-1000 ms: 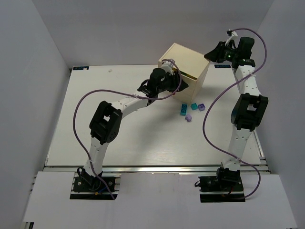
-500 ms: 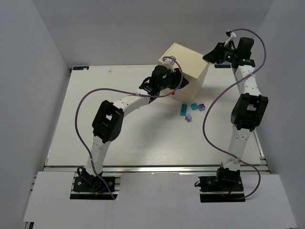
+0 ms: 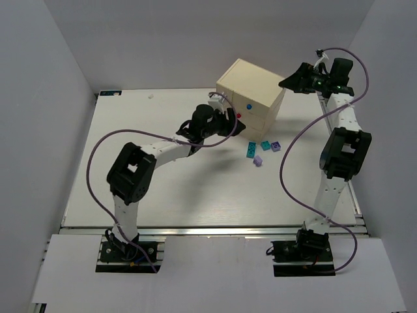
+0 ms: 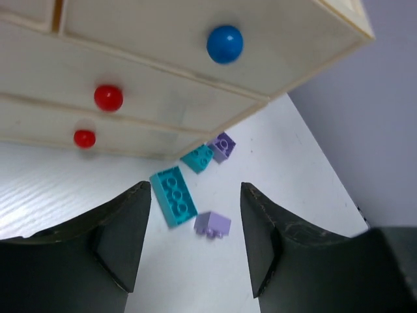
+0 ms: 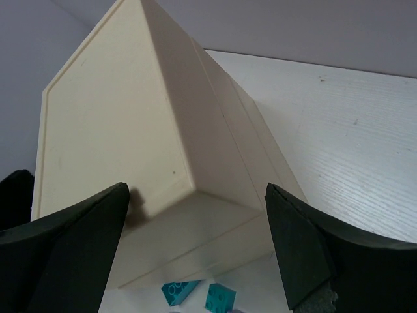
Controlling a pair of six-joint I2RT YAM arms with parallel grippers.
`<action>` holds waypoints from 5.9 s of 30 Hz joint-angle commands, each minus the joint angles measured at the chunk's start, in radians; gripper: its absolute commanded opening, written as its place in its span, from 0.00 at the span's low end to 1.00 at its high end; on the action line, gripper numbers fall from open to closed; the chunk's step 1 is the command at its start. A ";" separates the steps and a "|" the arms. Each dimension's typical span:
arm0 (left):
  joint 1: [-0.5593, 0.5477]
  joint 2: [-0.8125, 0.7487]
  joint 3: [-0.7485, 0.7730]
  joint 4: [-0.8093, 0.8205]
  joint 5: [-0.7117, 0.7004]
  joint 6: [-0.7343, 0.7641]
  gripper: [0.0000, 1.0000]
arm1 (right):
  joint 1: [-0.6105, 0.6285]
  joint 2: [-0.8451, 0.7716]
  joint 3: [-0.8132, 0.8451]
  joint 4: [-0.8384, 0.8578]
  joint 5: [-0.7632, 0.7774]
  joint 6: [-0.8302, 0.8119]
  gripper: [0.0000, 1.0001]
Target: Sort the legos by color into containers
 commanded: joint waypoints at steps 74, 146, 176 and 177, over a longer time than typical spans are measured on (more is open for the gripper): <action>0.093 0.051 0.070 0.039 0.088 -0.053 0.10 | -0.117 -0.876 -0.760 0.060 -0.213 -0.433 0.65; 0.093 -1.284 -0.752 -0.501 -0.415 0.300 0.64 | 0.397 -0.874 -0.982 -0.204 0.348 -0.719 0.03; 0.093 -1.287 -0.774 -0.455 -0.269 0.324 0.66 | 0.434 -0.672 -0.677 -0.020 0.476 -0.527 0.75; 0.093 -1.290 -0.774 -0.458 -0.269 0.326 0.66 | 0.432 -0.689 -0.690 -0.023 0.488 -0.511 0.73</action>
